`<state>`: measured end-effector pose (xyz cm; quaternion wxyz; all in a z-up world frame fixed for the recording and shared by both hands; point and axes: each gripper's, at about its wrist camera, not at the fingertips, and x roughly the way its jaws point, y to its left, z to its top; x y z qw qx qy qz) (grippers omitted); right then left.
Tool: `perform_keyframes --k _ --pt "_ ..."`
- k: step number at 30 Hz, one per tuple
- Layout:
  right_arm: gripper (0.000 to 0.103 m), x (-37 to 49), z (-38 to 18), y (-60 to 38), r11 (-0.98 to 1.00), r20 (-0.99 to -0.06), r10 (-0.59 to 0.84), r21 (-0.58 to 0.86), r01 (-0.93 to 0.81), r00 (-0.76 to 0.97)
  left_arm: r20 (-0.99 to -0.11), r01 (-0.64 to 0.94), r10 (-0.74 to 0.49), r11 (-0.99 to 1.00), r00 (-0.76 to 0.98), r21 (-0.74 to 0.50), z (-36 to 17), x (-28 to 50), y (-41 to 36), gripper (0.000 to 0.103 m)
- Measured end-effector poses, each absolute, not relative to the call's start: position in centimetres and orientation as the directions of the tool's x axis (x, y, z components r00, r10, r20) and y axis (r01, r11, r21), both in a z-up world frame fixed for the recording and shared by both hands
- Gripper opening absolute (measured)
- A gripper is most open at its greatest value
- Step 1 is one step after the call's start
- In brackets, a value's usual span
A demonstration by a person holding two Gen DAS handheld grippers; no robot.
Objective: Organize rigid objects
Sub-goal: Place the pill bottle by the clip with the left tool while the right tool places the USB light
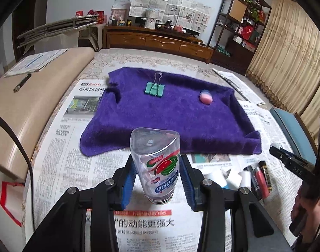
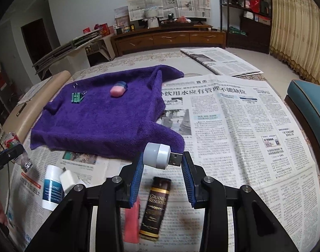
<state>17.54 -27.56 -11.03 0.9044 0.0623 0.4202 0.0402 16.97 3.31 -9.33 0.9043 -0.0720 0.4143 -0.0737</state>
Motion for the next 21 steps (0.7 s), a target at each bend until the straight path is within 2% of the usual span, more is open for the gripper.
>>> perform_keyframes --k 12,21 --pt "0.037 23.9 -7.7 -24.2 0.985 -0.734 0.170 0.131 -0.108 0.658 -0.740 0.109 -0.221 0.974 0.636 -0.197 -7.4 24.0 3.3 0.038" --pt "0.037 31.5 -9.2 -21.9 0.985 -0.783 0.158 0.083 -0.151 0.602 -0.778 0.115 -0.208 0.978 0.593 -0.174 -8.9 29.9 3.7 0.038"
